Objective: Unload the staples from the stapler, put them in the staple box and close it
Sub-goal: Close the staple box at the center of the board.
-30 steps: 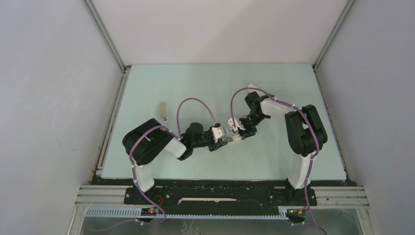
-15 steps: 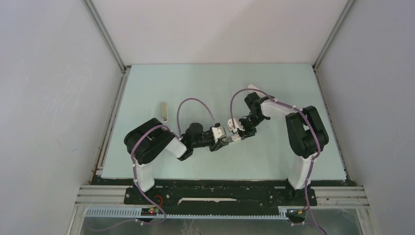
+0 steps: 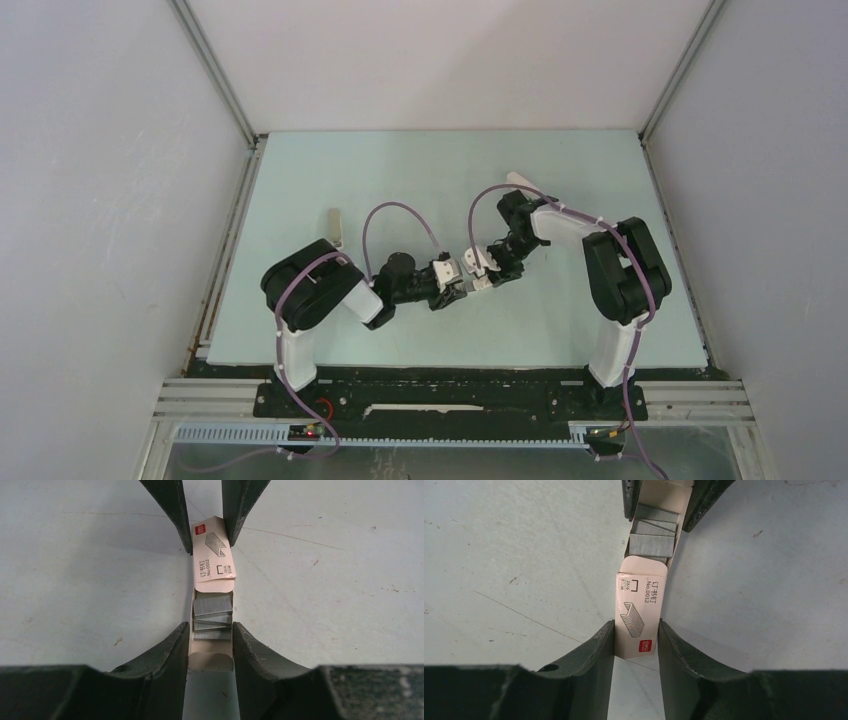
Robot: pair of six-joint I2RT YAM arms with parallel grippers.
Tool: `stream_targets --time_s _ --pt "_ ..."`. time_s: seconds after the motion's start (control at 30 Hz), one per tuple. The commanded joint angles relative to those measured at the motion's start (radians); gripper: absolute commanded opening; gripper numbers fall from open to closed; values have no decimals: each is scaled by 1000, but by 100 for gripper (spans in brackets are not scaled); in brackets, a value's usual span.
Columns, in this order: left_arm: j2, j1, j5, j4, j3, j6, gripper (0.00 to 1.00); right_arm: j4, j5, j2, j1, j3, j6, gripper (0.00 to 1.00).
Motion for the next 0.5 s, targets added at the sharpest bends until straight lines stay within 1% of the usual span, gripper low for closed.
stream_targets --time_s 0.0,0.3,0.47 --pt "10 -4 -51 52 -7 -10 42 -43 28 -33 26 -13 -21 45" --pt "14 -10 -79 52 -4 -31 41 -12 45 -35 50 -12 37 46" --pt "12 -20 -95 53 -7 -43 40 -18 44 -41 55 -13 43 45"
